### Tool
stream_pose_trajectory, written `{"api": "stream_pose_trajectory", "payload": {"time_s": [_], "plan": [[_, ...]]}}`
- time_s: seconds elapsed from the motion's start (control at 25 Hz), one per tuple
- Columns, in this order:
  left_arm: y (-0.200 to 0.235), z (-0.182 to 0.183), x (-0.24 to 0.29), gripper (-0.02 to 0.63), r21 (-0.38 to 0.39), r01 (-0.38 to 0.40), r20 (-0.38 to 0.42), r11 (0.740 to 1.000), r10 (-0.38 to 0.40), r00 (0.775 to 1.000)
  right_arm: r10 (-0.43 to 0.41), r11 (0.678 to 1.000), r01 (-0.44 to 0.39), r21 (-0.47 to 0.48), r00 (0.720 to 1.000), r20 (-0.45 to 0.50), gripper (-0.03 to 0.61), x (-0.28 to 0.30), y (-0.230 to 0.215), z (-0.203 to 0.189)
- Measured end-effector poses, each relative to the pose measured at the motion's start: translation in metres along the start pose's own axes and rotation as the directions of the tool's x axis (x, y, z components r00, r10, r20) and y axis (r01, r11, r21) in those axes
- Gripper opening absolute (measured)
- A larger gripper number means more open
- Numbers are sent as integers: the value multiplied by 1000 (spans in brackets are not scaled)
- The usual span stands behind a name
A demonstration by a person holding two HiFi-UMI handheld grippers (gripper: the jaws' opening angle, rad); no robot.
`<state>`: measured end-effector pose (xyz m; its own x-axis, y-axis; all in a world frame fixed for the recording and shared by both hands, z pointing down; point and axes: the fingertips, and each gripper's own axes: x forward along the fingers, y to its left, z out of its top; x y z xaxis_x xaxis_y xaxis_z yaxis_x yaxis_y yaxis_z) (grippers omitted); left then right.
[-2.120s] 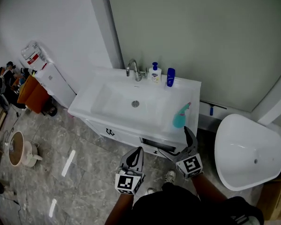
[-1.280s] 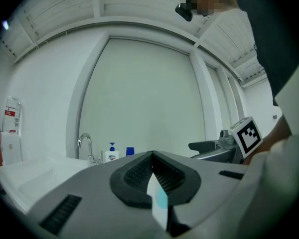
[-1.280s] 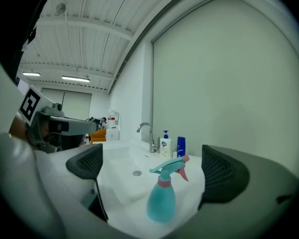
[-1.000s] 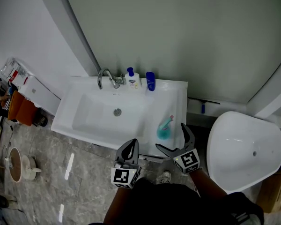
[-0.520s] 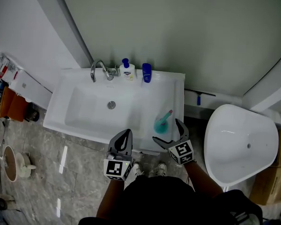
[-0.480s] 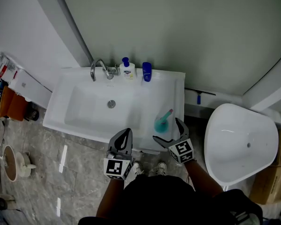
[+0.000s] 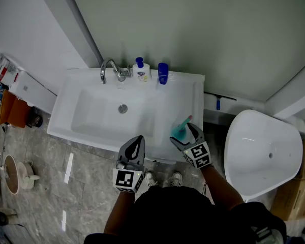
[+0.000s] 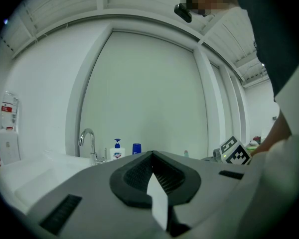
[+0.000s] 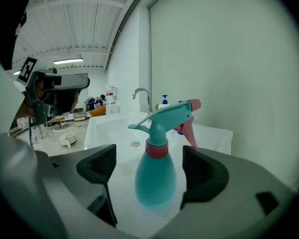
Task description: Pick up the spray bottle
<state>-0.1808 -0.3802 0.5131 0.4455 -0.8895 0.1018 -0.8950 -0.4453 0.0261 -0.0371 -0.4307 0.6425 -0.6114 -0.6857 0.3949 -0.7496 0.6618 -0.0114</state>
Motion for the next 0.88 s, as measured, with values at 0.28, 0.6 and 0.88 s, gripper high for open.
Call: {"api": "stream_pose_trajectory", "payload": {"time_s": [0.28, 0.6, 0.88], "plan": [[11, 1, -6, -3, -16, -22, 6, 1000, 22, 1000, -34, 999, 34, -26, 999, 18, 314, 5, -1, 6], [12, -1, -7, -3, -7, -12, 0, 1000, 12, 1000, -97, 994, 100, -50, 993, 63, 213, 3, -5, 15], [9, 3, -4, -3, 2, 4, 13, 1000, -4, 1000, -128, 989, 134, -69, 989, 78, 146, -1, -9, 18]]}}
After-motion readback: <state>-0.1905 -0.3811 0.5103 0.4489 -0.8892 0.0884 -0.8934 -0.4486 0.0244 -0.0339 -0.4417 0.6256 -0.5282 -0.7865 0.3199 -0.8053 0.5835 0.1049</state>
